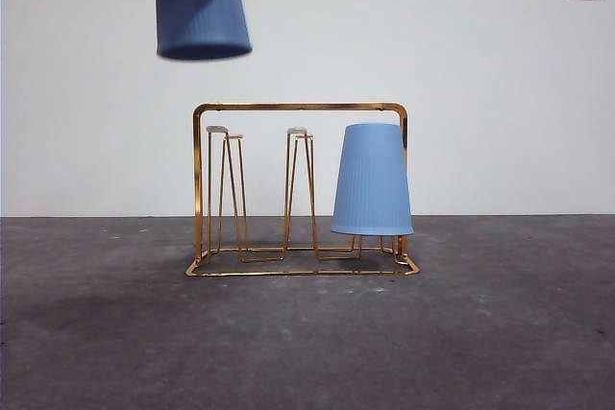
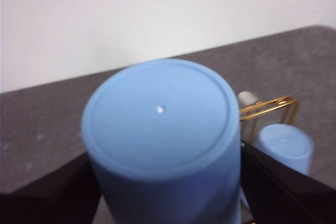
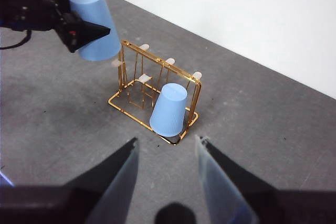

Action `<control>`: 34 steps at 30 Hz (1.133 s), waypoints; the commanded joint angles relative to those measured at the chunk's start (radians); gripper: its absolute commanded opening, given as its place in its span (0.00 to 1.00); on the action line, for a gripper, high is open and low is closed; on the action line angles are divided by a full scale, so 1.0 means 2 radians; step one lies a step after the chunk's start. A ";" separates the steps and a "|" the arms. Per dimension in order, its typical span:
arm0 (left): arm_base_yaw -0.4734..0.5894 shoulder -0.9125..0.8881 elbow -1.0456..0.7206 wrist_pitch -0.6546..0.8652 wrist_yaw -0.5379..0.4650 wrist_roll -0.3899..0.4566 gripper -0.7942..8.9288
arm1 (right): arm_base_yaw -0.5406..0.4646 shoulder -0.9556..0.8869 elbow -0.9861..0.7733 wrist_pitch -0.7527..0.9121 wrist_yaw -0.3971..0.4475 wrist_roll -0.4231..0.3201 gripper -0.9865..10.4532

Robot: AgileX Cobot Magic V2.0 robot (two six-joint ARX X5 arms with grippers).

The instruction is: Pick up cup 1,put cup 1 in the cup rack,pick up cup 2,put cup 2 in the cup rack

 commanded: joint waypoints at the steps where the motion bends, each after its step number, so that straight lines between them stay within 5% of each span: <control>1: 0.010 0.013 0.000 0.023 0.006 0.006 0.08 | 0.000 -0.001 -0.003 0.003 0.000 0.007 0.25; 34: 0.054 0.170 0.000 0.056 0.048 -0.010 0.08 | 0.000 -0.001 -0.004 -0.003 0.000 0.019 0.25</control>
